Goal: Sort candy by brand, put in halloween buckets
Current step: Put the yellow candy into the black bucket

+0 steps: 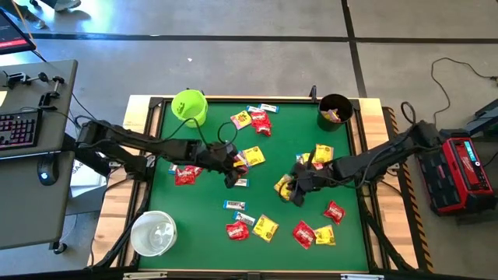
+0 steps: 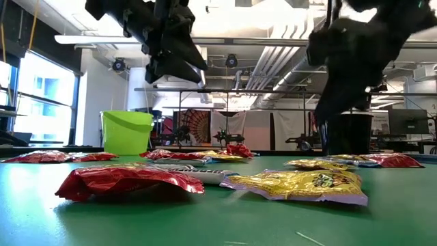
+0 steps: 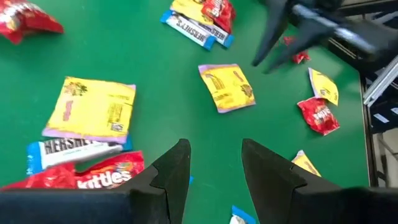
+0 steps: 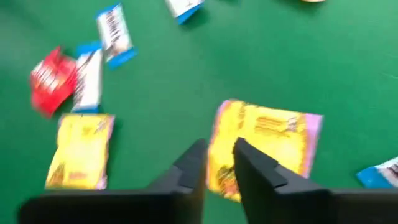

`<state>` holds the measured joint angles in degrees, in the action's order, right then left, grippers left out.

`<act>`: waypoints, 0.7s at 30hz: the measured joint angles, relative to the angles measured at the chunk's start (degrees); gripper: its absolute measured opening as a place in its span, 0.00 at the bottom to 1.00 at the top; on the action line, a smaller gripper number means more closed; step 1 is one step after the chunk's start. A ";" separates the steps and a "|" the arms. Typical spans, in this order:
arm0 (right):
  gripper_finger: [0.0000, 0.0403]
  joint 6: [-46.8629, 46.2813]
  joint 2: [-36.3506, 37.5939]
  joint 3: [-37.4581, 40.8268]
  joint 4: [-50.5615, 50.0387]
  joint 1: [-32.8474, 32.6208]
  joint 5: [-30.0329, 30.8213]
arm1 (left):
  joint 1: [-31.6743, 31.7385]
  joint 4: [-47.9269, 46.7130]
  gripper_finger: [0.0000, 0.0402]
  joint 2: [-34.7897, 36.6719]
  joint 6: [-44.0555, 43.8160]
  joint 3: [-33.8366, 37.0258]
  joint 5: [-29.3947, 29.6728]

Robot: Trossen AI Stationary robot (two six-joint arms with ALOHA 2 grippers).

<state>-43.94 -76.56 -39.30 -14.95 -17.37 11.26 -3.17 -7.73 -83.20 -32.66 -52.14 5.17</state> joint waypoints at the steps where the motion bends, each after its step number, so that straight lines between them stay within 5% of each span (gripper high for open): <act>1: 0.24 0.98 -0.33 -0.97 -1.25 -0.84 -0.08 | -0.11 0.16 0.34 -0.39 -0.27 0.00 0.01; 10: 0.61 8.07 -11.42 -8.13 -3.90 -4.78 9.80 | -0.90 1.72 0.34 -1.60 -1.22 0.00 0.72; 21: 0.61 11.45 -26.30 -19.72 -12.69 -1.24 9.71 | -0.91 1.59 0.34 -1.51 -1.13 -0.02 1.40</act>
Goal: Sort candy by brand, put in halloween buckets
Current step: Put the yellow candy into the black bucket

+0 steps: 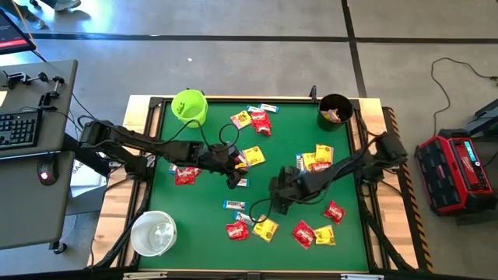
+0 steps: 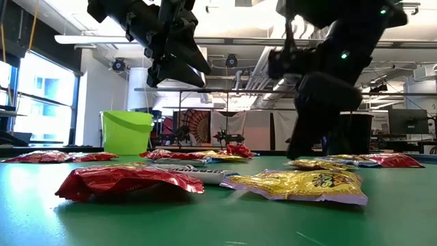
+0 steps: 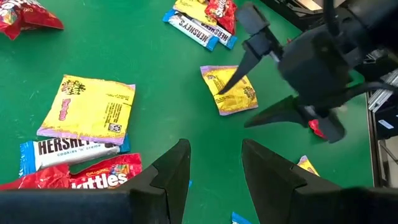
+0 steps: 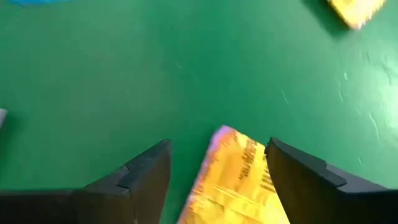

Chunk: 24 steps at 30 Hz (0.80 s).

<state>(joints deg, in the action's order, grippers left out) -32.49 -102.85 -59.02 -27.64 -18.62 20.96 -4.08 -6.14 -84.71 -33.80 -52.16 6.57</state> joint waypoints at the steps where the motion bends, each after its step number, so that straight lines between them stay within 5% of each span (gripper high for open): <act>1: 0.60 -0.58 -0.69 -0.75 -1.61 0.40 -0.09 | 0.00 -0.02 0.34 0.00 0.17 0.01 0.01; 8: 0.50 -5.48 -1.96 -1.53 -4.31 3.69 -3.94 | -0.09 -0.04 0.34 0.00 0.97 0.00 0.04; 19: 0.13 -6.98 -1.93 -1.75 -0.91 5.15 -8.16 | -0.11 -0.08 0.34 0.00 1.70 0.01 0.06; 24: 0.04 -7.29 -1.85 -4.58 -0.46 5.14 -11.01 | -0.11 -0.08 0.34 0.00 2.11 0.00 0.47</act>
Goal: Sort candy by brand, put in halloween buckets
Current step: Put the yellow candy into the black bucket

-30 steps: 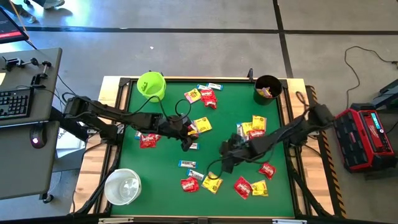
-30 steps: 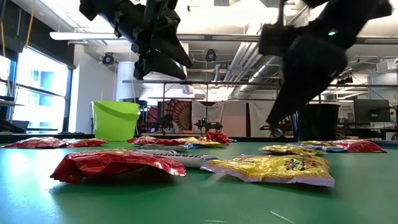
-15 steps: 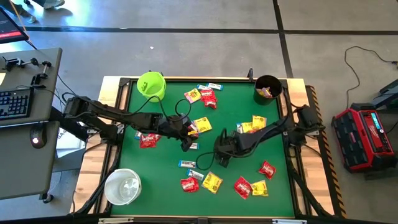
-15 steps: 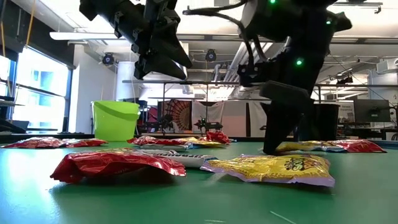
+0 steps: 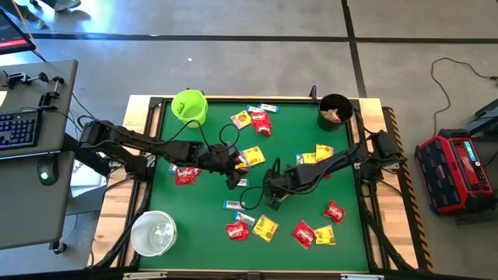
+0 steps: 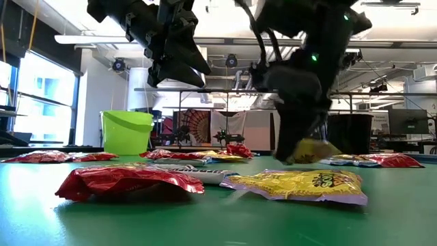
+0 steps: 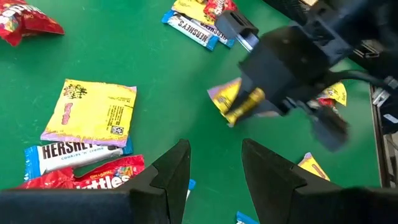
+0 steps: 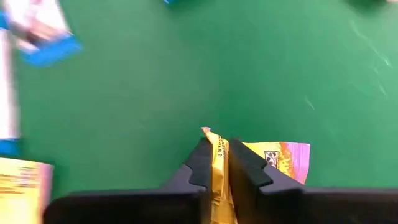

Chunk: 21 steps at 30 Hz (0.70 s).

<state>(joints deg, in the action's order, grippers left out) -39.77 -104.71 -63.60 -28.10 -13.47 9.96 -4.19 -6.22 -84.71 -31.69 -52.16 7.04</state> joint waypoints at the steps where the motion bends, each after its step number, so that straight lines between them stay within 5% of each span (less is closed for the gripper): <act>1: 0.03 0.33 0.02 -0.82 0.09 0.00 -0.52 | 0.00 0.02 0.34 0.00 0.35 0.01 0.25; 9: 0.02 1.89 1.67 -5.44 0.08 0.69 -4.05 | 0.00 0.13 0.34 0.02 1.94 0.00 1.21; 21: 0.00 8.69 14.74 -4.98 -0.33 6.70 -8.66 | 0.22 0.15 0.34 0.59 4.98 0.00 2.61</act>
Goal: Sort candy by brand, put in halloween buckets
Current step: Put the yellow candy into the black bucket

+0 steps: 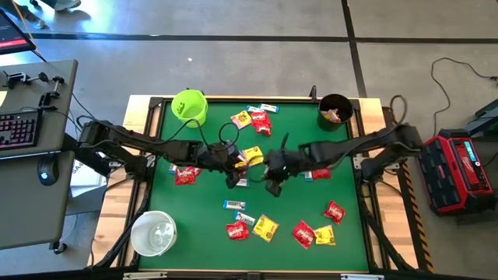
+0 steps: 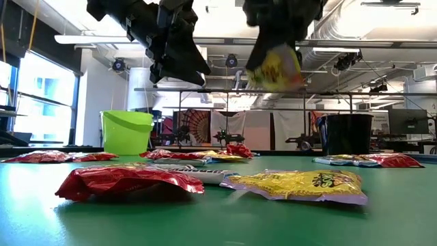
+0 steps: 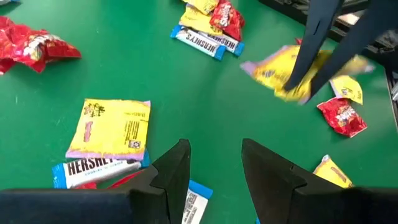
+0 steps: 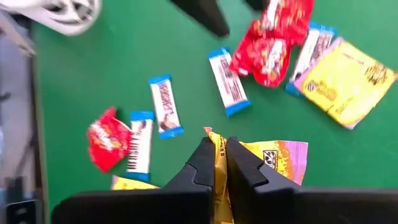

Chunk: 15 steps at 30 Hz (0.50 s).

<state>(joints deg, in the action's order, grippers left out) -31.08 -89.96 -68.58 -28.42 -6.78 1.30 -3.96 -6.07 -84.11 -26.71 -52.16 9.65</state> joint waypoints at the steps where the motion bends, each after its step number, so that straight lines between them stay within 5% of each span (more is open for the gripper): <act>1: 0.00 0.51 1.03 0.00 -0.04 0.72 -0.78 | 0.10 -0.02 0.34 0.02 0.27 0.00 0.00; 15: 0.00 5.48 15.02 0.07 -20.88 19.74 7.60 | 0.24 -0.07 0.34 0.08 0.90 0.00 0.78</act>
<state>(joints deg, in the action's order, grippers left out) -25.61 -74.94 -68.51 -49.31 12.96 8.90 -3.72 -6.13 -84.03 -25.81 -52.16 10.43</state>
